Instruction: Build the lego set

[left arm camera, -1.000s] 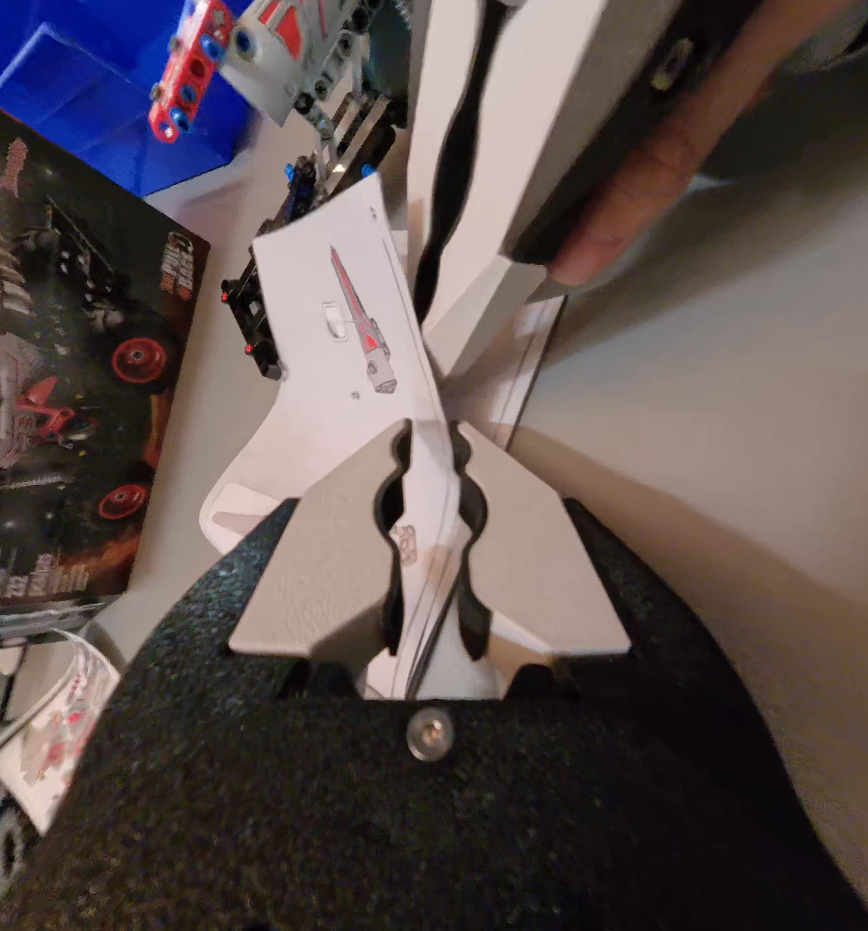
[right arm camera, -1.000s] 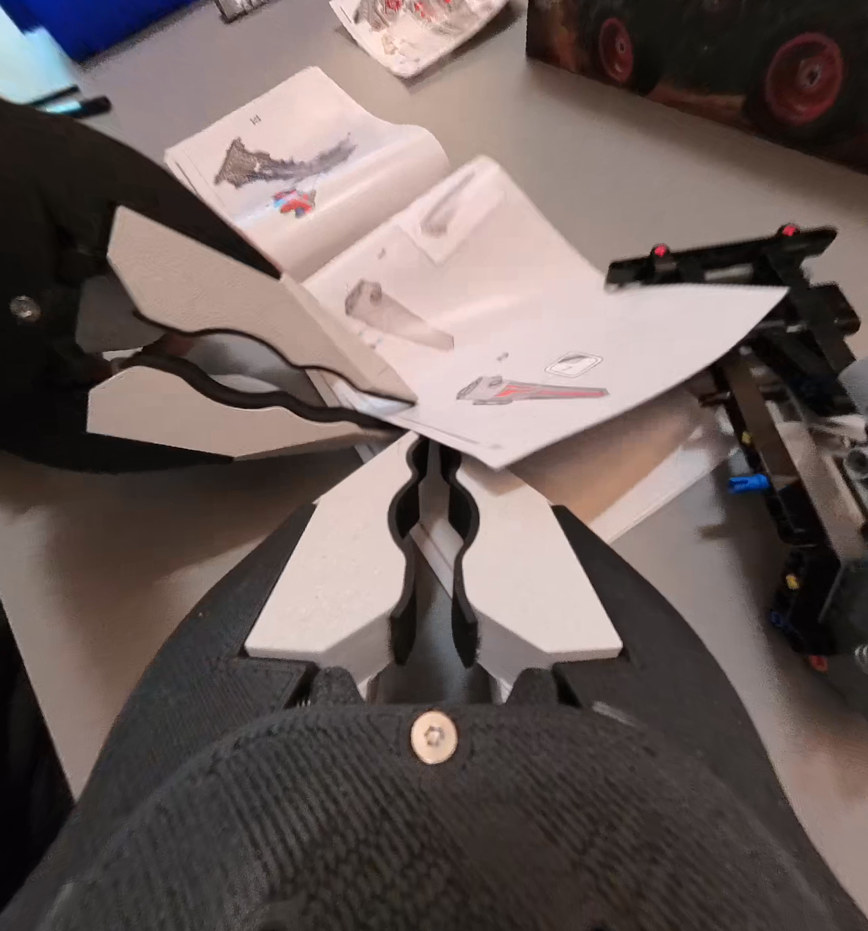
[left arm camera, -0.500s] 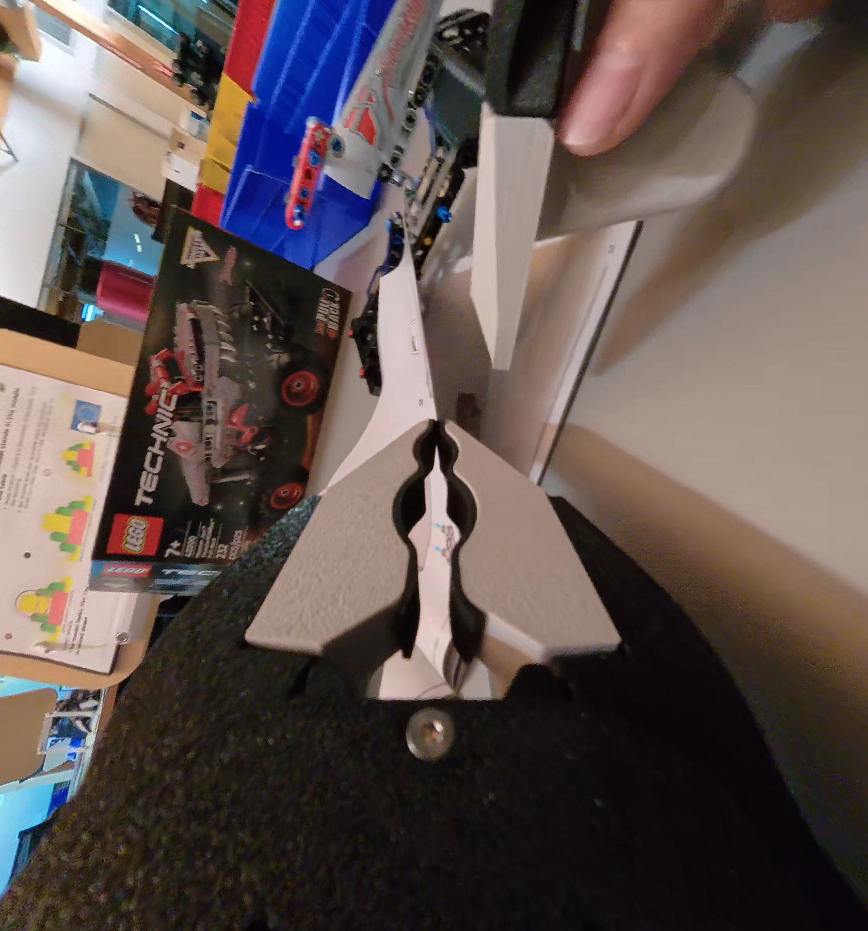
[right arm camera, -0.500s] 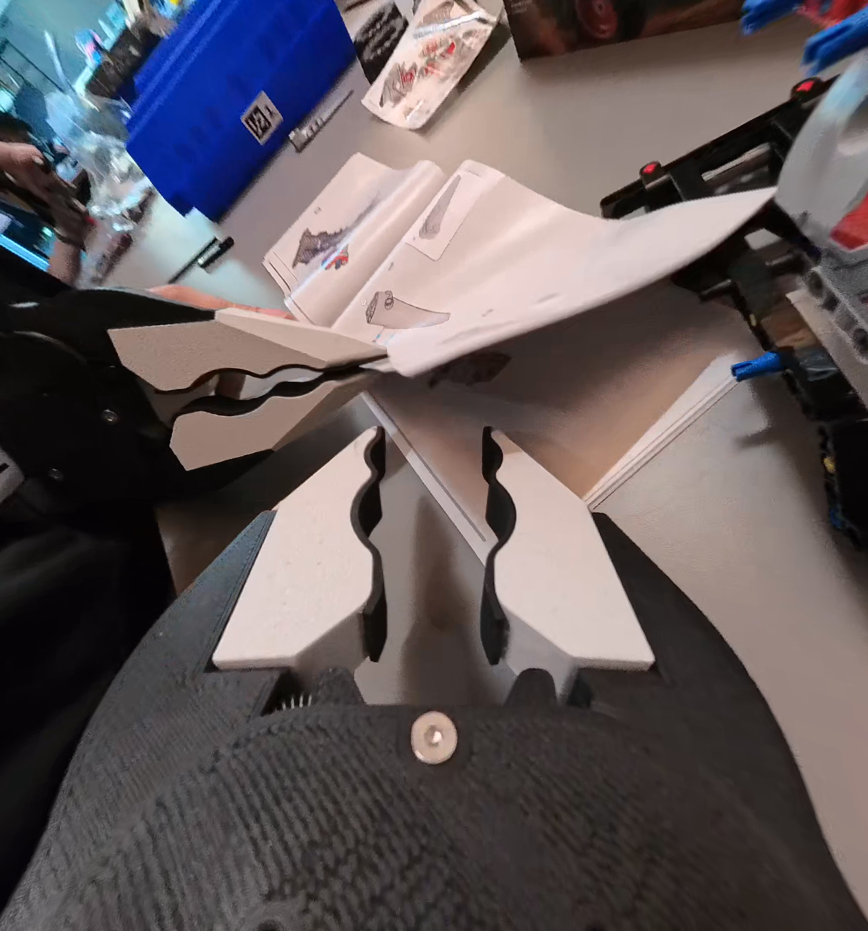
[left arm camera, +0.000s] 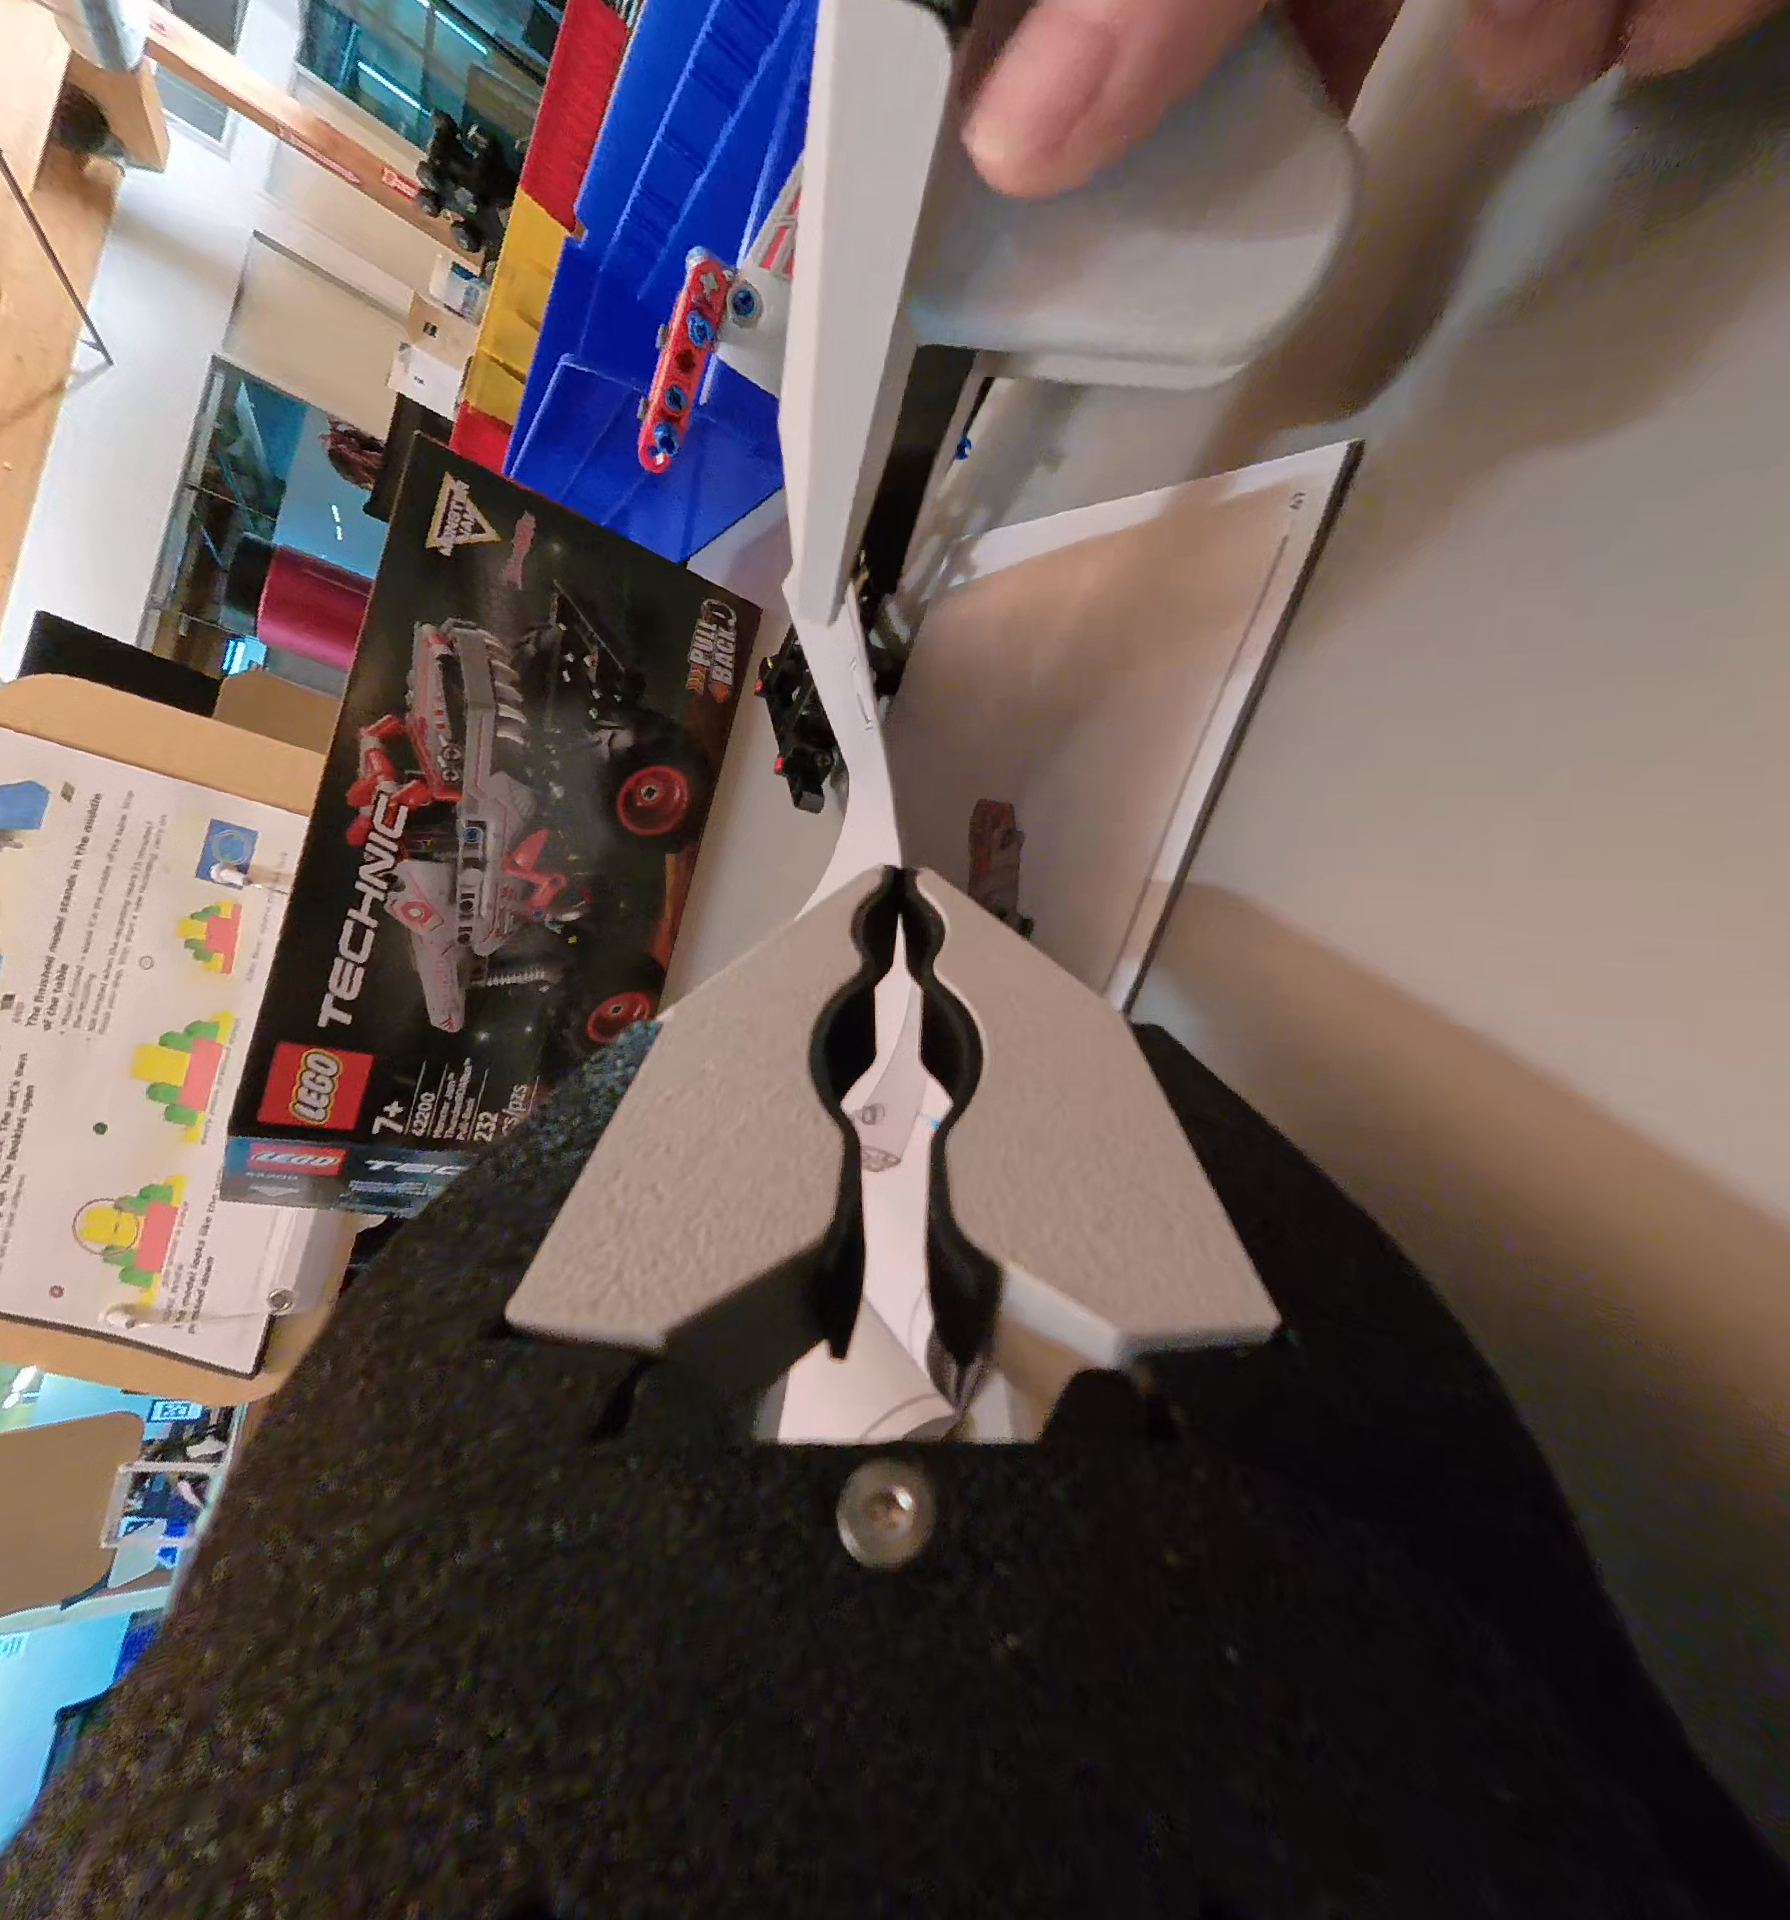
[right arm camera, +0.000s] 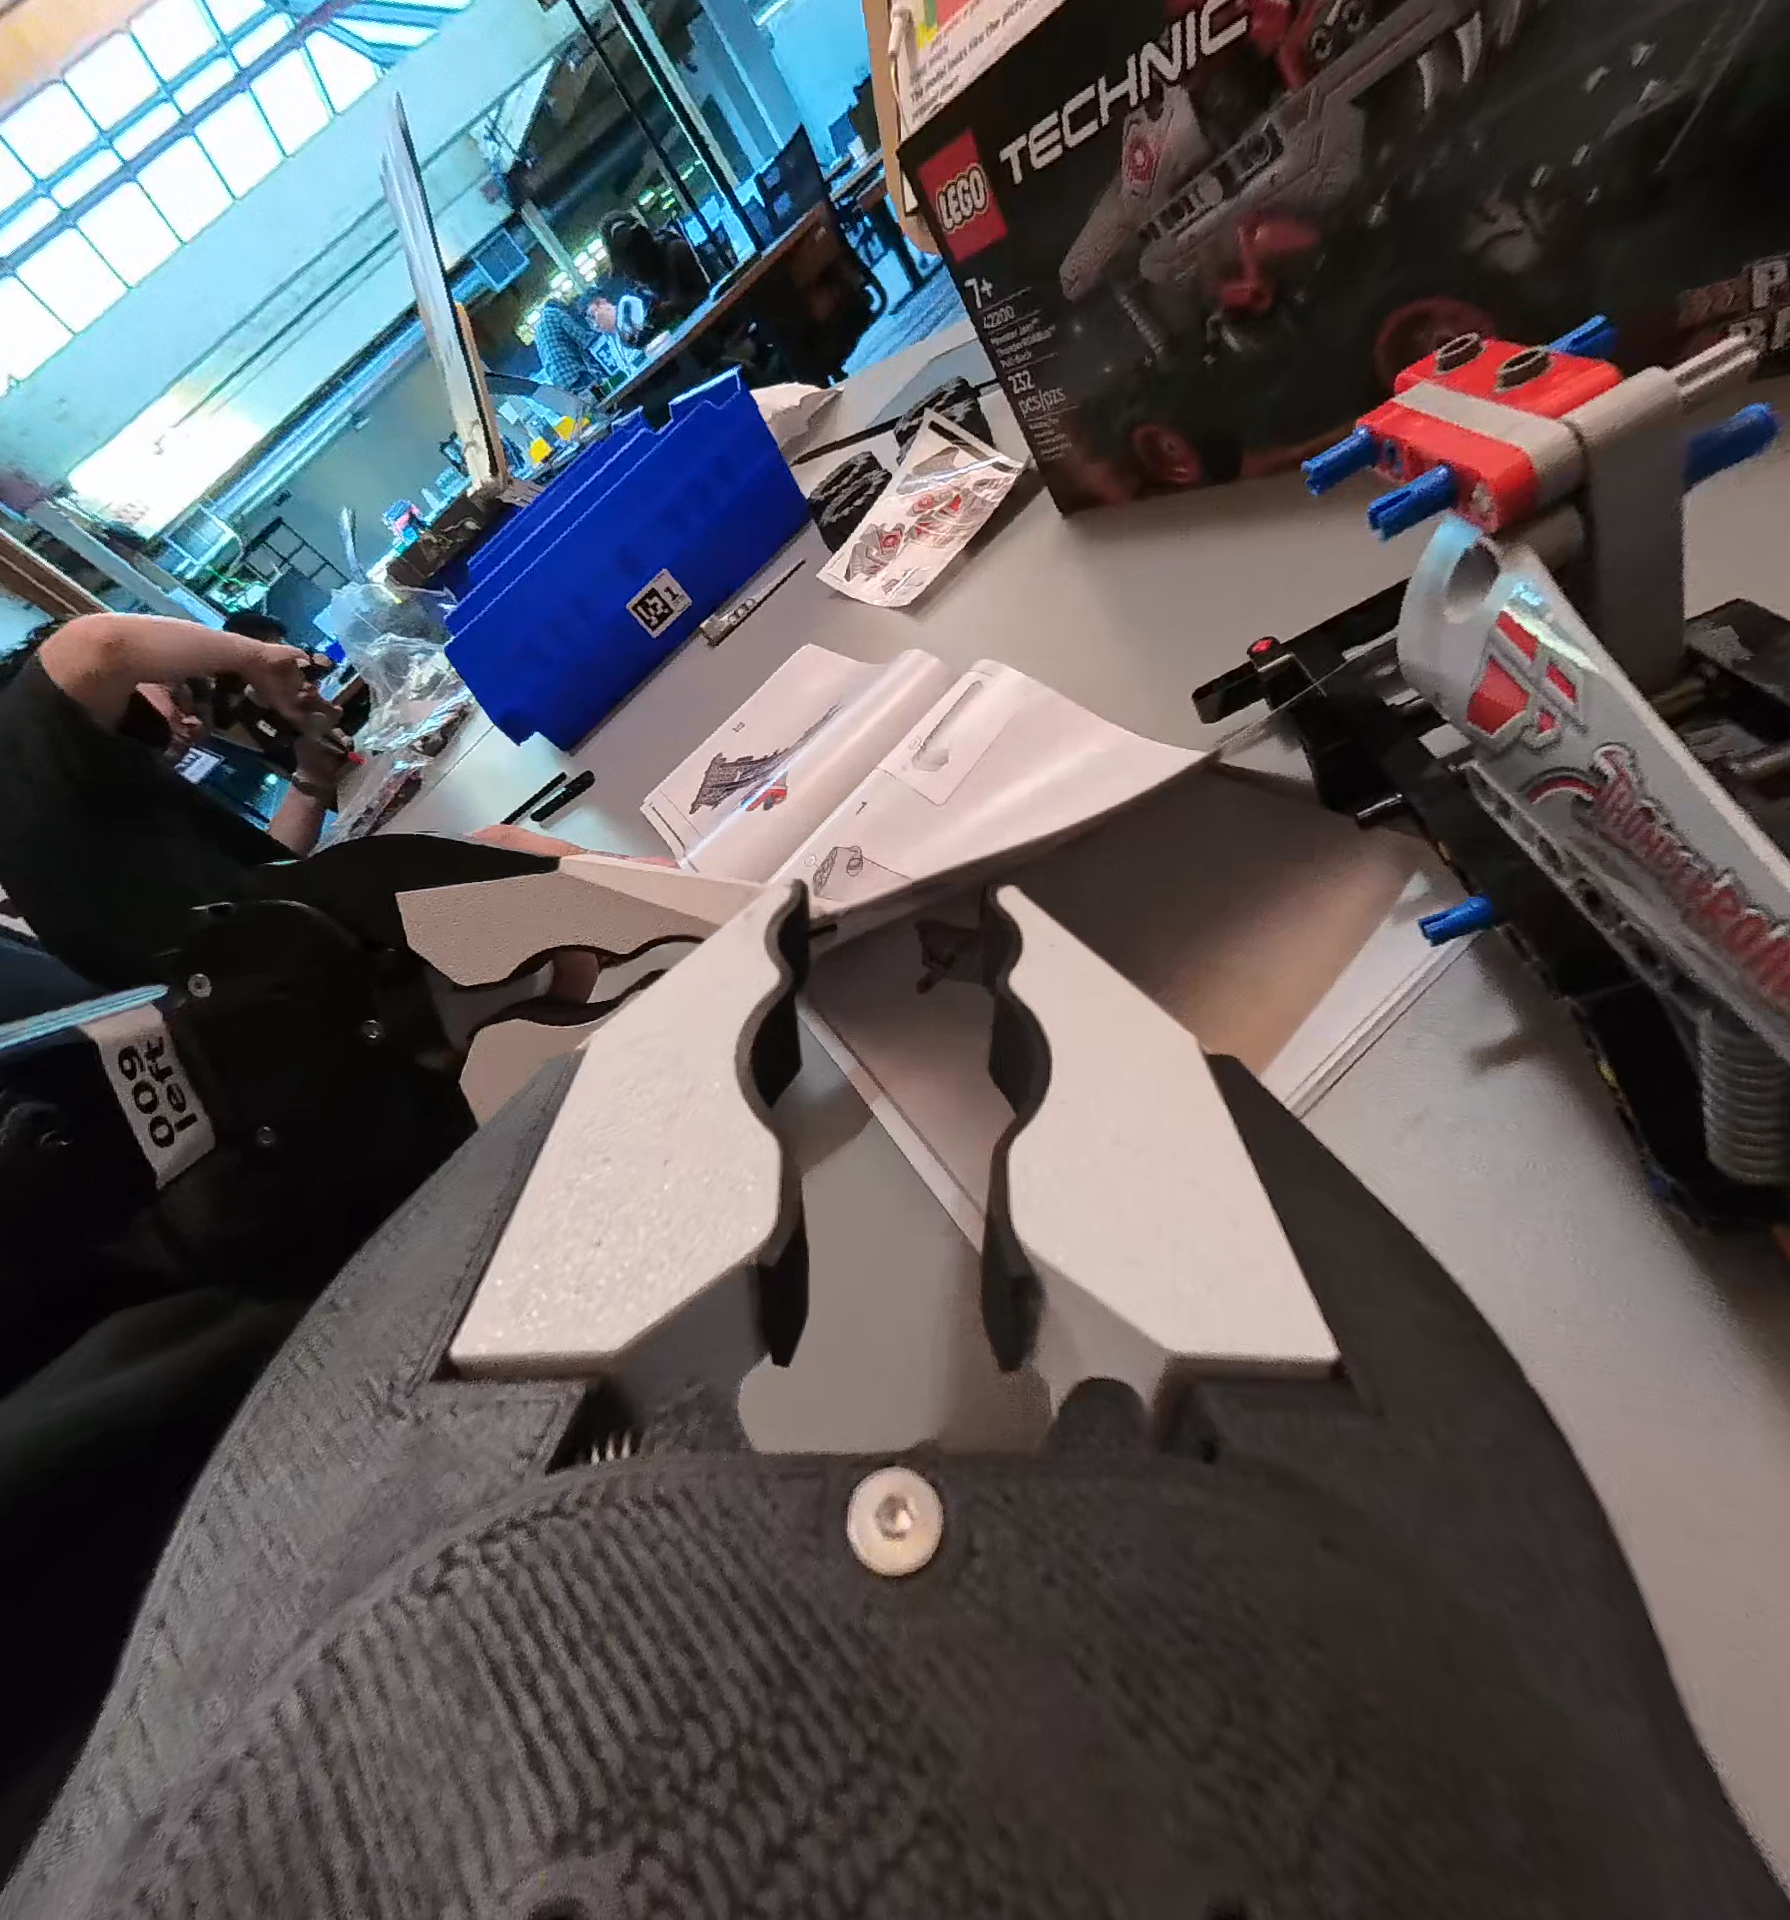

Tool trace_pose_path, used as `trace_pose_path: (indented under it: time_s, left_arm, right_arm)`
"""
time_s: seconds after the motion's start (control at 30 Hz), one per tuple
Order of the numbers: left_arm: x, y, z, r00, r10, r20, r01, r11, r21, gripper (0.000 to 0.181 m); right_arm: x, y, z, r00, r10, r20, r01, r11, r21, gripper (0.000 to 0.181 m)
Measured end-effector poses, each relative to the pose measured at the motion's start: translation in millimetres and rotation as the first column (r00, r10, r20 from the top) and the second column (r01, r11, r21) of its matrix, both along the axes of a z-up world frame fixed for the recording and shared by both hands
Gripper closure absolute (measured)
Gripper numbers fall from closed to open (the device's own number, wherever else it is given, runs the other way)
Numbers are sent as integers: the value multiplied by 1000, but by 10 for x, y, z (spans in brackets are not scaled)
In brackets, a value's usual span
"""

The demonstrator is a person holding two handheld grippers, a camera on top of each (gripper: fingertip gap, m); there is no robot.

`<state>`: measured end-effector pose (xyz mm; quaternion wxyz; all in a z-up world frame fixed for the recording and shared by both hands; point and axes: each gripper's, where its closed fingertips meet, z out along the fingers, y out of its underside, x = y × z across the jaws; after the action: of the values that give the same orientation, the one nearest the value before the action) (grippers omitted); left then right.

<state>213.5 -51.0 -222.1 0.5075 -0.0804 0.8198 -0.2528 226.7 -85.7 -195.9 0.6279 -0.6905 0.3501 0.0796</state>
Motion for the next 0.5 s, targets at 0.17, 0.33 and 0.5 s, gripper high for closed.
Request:
trace_pose_path:
  time_s: [0.17, 0.33, 0.5]
  left_arm:
    - [-25, -27, -36, 995, -36, -89, 29, 996, -80, 181]
    - [-16, 15, -82, 983, -46, -180, 25, 993, -119, 181]
    - [-93, -30, -164, 958, -121, -261, 93, 989, -116, 181]
  right_arm:
    - [-125, 23, -120, 996, 88, -6, -88, 991, -97, 156]
    - [-248, -13, -290, 979, 189, 74, -159, 942, -295, 158]
    - [-62, -66, -274, 985, 95, 143, -43, 943, -330, 175]
